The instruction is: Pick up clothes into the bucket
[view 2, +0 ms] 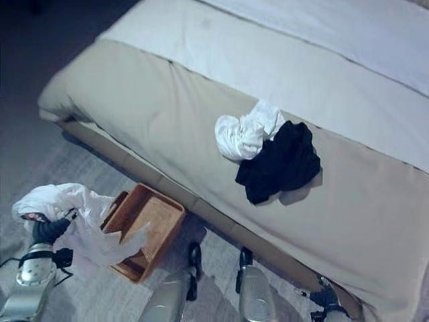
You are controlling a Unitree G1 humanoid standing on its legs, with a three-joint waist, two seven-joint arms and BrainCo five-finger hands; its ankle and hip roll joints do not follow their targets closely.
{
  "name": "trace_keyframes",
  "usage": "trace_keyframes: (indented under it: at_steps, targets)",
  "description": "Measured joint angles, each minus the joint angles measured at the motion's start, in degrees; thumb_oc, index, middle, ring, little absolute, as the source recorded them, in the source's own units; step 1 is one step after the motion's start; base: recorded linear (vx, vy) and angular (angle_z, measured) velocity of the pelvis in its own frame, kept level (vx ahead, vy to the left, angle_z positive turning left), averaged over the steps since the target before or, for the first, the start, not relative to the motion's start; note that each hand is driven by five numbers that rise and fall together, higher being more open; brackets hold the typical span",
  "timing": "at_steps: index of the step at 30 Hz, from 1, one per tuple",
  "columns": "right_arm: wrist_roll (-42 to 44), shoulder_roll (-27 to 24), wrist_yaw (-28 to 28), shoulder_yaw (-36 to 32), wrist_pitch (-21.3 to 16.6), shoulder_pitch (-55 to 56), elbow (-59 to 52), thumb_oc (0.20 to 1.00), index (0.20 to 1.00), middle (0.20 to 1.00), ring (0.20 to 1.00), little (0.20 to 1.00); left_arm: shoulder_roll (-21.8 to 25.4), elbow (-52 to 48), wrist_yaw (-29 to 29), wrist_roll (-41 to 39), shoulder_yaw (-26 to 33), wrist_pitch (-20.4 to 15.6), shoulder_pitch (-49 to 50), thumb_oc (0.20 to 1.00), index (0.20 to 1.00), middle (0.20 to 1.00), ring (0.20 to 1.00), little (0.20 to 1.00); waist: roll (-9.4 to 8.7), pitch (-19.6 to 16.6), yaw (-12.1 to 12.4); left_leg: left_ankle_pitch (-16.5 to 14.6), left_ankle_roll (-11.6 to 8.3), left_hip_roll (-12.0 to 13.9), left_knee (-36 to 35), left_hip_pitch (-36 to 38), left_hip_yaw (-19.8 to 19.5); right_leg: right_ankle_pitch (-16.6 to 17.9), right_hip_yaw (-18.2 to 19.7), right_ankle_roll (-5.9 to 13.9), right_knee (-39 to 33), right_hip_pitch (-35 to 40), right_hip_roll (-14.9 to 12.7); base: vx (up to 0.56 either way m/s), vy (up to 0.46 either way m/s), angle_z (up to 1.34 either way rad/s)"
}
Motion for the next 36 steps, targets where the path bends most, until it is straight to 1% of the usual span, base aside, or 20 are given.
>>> trace_keyframes:
  at_steps: [2,3,4,5,7,9,10,13,14,15,16,17,19,20,21,23,27,34,35,36]
  targets:
    - [0.1,-0.4,-1.0,-0.1,-0.6,-1.7,-0.6,1.000,1.000,1.000,1.000,1.000,-0.1,1.5,1.7,1.0,-0.4,0.4,-1.6,0.200,0.200,0.200,0.200,0.200,-1.37,1.8,-0.5,0.0,0.08,0.6,1.8,-2.2,0.3,0.5,0.1,-0.25,1.1,-2.2,0.8,-0.13,0.001,-0.11]
    - [0.1,-0.5,-1.3,-0.1,-0.8,-1.7,-0.8,1.000,1.000,1.000,1.000,1.000,-0.2,2.2,2.3,1.0,-0.7,0.4,-2.4,0.200,0.200,0.200,0.200,0.200,-1.51,1.9,-0.7,-0.1,0.01,0.8,2.6,-3.0,0.4,0.6,0.2,-0.41,1.5,-2.8,1.0,-0.15,0.012,-0.16]
    - [0.4,-1.0,-2.0,0.2,-1.5,-2.1,-1.2,1.000,1.000,1.000,1.000,1.000,0.4,5.1,3.8,1.0,-2.6,0.3,-5.5,0.200,0.200,0.200,0.200,0.200,-1.53,2.0,-0.2,-1.4,0.08,1.4,5.4,-6.6,0.4,0.3,0.4,-0.42,2.4,-5.3,1.3,-0.09,0.023,-0.09]
    - [0.9,-1.1,-2.3,0.2,-1.7,-2.6,-1.3,1.000,1.000,1.000,1.000,1.000,0.6,6.6,4.2,1.0,-3.0,0.4,-6.9,0.200,0.200,0.200,0.200,0.200,-1.51,2.0,-0.4,-1.5,0.14,1.5,6.3,-8.5,0.1,0.3,0.4,-0.43,2.9,-6.9,1.5,-0.10,0.038,-0.04]
    - [1.4,-0.9,-3.4,0.6,-2.1,-4.7,-1.7,1.000,1.000,1.000,1.000,1.000,1.1,9.6,5.4,1.0,-3.8,0.7,-11.4,0.200,0.200,0.200,0.200,0.200,-2.55,4.8,-1.1,-1.2,0.26,1.8,8.1,-11.2,-0.4,1.1,0.1,-1.14,4.1,-9.2,1.8,-0.13,0.044,0.04]
    - [2.3,-1.2,-4.5,2.0,-2.5,-5.2,-2.0,1.000,1.000,1.000,1.000,1.000,1.4,12.5,6.1,1.0,-5.4,0.5,-13.5,0.200,0.200,0.200,0.200,0.200,-2.85,4.9,-1.8,-1.2,0.23,1.8,9.2,-13.2,-0.7,1.3,0.0,-1.25,4.3,-10.7,2.1,-0.08,0.029,0.01]
    - [2.3,-1.0,-4.7,2.4,-2.6,-5.8,-2.0,1.000,1.000,1.000,1.000,1.000,1.3,14.3,6.2,1.0,-6.2,1.2,-15.0,0.200,0.200,0.200,0.200,0.200,-2.98,5.1,-2.0,-1.4,0.08,2.2,9.8,-14.7,-0.8,1.4,-0.1,-1.29,4.5,-11.9,2.2,-0.11,0.051,-0.01]
    - [2.5,-0.8,-5.5,2.5,-3.1,-6.5,-2.9,1.000,1.000,1.000,1.000,1.000,2.0,15.6,7.0,0.9,-7.3,1.2,-17.4,0.200,0.200,0.200,0.200,0.200,-3.24,5.5,-2.1,-1.3,0.20,2.3,11.0,-18.4,-1.1,1.8,-0.4,-1.35,5.0,-15.2,2.2,-0.08,0.051,0.02]
    - [3.0,-0.8,-6.1,3.5,-3.4,-7.0,-2.9,1.000,1.000,1.000,1.000,1.000,2.7,18.8,7.2,0.9,-7.7,1.1,-19.1,0.200,0.200,0.200,0.200,0.200,-3.76,5.7,-2.3,-1.2,0.38,2.3,11.4,-19.7,-1.1,2.2,-0.4,-1.48,5.0,-16.3,2.3,0.04,0.034,-0.02]
    - [3.3,-0.8,-6.5,4.6,-3.8,-7.3,-3.5,1.000,1.000,1.000,1.000,1.000,4.2,20.2,7.4,0.8,-8.8,2.0,-19.7,0.200,0.200,0.200,0.200,0.200,-4.29,5.7,-2.6,-1.2,0.38,2.5,11.8,-20.9,-1.1,2.4,-0.3,-1.29,4.8,-17.2,2.4,0.00,0.000,0.00]
    - [3.4,-0.8,-6.6,4.7,-3.8,-7.3,-3.8,1.000,1.000,1.000,1.000,1.000,4.6,20.3,7.5,0.8,-8.9,2.1,-19.6,0.200,0.200,0.200,0.200,0.200,-4.49,5.7,-2.9,-1.2,0.37,2.5,11.8,-21.3,-1.1,2.4,-0.3,-1.27,4.8,-17.6,2.4,0.00,0.000,0.00]
    - [3.5,-0.9,-6.9,5.1,-3.8,-7.4,-4.2,1.000,1.000,1.000,1.000,1.000,5.2,22.7,7.6,0.8,-8.9,1.8,-20.2,0.200,0.200,0.200,0.200,0.200,-4.61,5.7,-3.2,-1.1,0.38,2.5,11.8,-22.1,-1.1,2.6,-0.3,-0.92,4.4,-18.3,2.5,0.00,0.000,0.00]
    - [3.5,-1.2,-7.2,6.8,-4.0,-7.6,-4.7,1.000,1.000,1.000,1.000,1.000,6.2,25.5,7.9,0.7,-8.9,2.4,-20.9,0.200,0.200,0.200,0.200,0.200,-4.83,5.6,-3.6,-1.4,0.08,2.6,11.9,-22.7,-1.1,2.7,-0.3,-1.07,3.2,-18.4,2.5,0.05,0.024,-0.05]
    - [3.5,-0.9,-7.4,6.9,-4.1,-7.4,-5.1,1.000,1.000,1.000,1.000,1.000,6.9,25.6,8.1,0.7,-8.9,2.8,-20.7,0.200,0.200,0.200,0.200,0.200,-4.94,5.5,-3.6,-1.0,0.62,2.6,11.6,-23.2,-1.0,3.5,-0.3,-0.71,2.8,-18.8,2.5,0.02,0.024,-0.05]
    - [3.5,-0.9,-7.4,7.0,-4.1,-7.4,-5.0,1.000,1.000,1.000,1.000,1.000,7.3,25.4,8.1,0.6,-8.9,2.8,-20.4,0.200,0.200,0.200,0.200,0.200,-4.91,5.6,-3.7,-1.4,0.21,2.6,11.6,-23.5,-1.1,3.2,-0.4,-0.87,2.5,-18.9,2.5,0.10,0.018,-0.02]
    - [3.5,-0.8,-7.4,7.0,-4.4,-7.4,-4.9,1.000,1.000,1.000,1.000,1.000,8.5,25.5,8.1,0.3,-8.8,2.8,-20.5,0.200,0.200,0.200,0.200,0.200,-5.04,5.6,-3.6,-0.8,0.88,2.5,10.8,-24.1,-1.0,4.2,-0.4,-0.69,1.0,-19.2,2.6,0.00,0.000,0.00]
    - [3.6,-0.8,-7.4,7.0,-4.9,-7.4,-5.0,1.000,1.000,1.000,1.000,1.000,9.9,23.8,8.0,0.4,-8.9,2.8,-19.9,0.200,0.200,0.200,0.200,0.200,-5.14,5.6,-3.5,-0.7,1.08,2.5,10.4,-24.9,-1.1,5.1,-0.7,-0.56,-0.7,-19.2,2.6,0.00,0.000,0.00]
    - [4.6,-1.1,-7.2,7.0,-5.0,-8.1,-5.9,1.000,1.000,1.000,1.000,1.000,9.8,21.0,7.7,0.9,-9.0,3.0,-19.8,0.200,0.200,0.200,0.200,0.200,-5.30,5.5,-3.7,-0.7,1.10,2.2,9.7,-26.1,-1.1,5.7,-1.2,-0.18,-2.4,-19.8,2.5,0.00,0.001,0.01]
    - [4.7,-1.1,-7.2,7.0,-5.0,-8.5,-5.9,1.000,1.000,1.000,1.000,1.000,9.6,21.0,7.4,0.9,-9.0,3.0,-19.8,1.000,1.000,1.000,1.000,1.000,-5.35,5.5,-3.9,-0.7,1.10,2.3,9.7,-26.4,-1.1,5.7,-1.3,-0.17,-2.6,-19.9,2.5,0.00,0.000,0.00]
    - [4.8,-1.2,-7.2,7.0,-5.0,-8.7,-6.1,1.000,1.000,1.000,1.000,1.000,9.4,21.0,7.4,0.9,-8.9,3.1,-19.9,1.000,1.000,1.000,1.000,1.000,-5.37,5.5,-4.0,-0.7,1.10,2.3,9.7,-26.7,-1.1,5.7,-1.3,-0.16,-2.6,-20.2,2.5,0.00,0.000,0.00]
